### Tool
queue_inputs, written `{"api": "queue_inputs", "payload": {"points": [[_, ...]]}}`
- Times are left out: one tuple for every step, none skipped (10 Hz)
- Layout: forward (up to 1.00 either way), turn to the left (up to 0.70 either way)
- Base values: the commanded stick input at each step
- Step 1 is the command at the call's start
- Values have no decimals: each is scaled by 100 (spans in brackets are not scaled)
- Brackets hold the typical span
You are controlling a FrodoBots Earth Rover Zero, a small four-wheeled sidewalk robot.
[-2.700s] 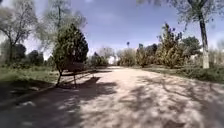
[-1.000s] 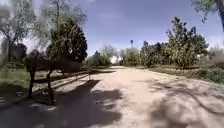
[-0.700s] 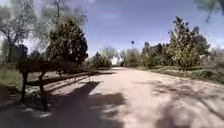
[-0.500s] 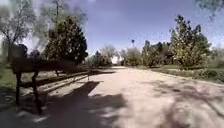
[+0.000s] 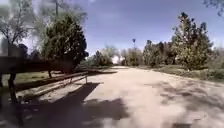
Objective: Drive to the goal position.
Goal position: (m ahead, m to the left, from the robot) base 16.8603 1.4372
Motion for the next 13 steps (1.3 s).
{"api": "queue_inputs", "payload": {"points": [[70,0],[70,0],[70,0],[70,0],[70,0],[70,-35],[70,-35],[70,-35],[70,-23],[70,0],[70,0],[70,0],[70,0]]}}
